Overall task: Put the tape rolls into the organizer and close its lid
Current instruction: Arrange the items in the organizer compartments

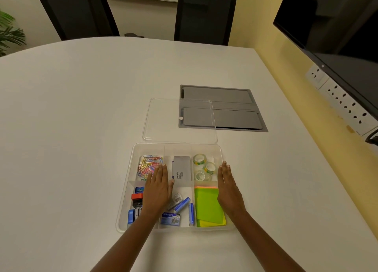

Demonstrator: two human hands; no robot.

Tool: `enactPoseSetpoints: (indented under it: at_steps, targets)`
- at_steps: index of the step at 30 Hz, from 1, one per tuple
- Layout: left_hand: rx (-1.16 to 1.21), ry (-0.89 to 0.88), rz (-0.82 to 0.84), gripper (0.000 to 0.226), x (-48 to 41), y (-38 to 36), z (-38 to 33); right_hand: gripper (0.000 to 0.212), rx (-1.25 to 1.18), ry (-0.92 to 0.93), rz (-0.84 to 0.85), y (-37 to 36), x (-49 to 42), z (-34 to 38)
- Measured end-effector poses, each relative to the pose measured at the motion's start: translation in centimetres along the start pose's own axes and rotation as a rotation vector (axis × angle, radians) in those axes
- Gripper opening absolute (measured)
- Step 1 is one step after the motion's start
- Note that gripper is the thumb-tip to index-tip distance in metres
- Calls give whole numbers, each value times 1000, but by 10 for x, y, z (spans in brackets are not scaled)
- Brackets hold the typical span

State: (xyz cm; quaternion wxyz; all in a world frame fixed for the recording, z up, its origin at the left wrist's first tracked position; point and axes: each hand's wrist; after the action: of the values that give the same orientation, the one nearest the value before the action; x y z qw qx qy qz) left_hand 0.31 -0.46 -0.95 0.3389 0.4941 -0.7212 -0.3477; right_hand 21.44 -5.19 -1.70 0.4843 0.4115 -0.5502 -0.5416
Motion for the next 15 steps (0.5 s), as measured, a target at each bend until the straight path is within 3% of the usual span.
enactPoseSetpoints:
  at_steps: [5, 8, 10, 12, 15]
  targets:
    - [111, 36, -31, 114, -2, 1, -4, 52, -19, 61, 6, 13, 9, -4]
    - [96, 41, -62, 72, -17, 3, -3, 39, -54, 66, -122, 27, -1, -4]
    - [93, 40, -63, 65, -25, 4, -2, 36, -71, 67, -159, 34, -12, -1]
    - [67, 27, -50, 74, -27, 2, -2, 33, -37, 97, -103, 38, -26, 3]
    - [90, 2, -44, 115, -24, -2, 1, 31, 78, 114, 20, 40, -46, 5]
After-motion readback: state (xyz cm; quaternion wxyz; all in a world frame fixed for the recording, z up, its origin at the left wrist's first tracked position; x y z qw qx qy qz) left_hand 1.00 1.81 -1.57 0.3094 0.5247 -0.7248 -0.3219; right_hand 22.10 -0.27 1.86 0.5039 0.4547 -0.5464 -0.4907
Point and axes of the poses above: each hand's wrist, its own x-axis away from the middle knuckle, its own y-axis out of the back of the hand, z = x × y, and after that the axes turned 13 degrees about x, right-handed
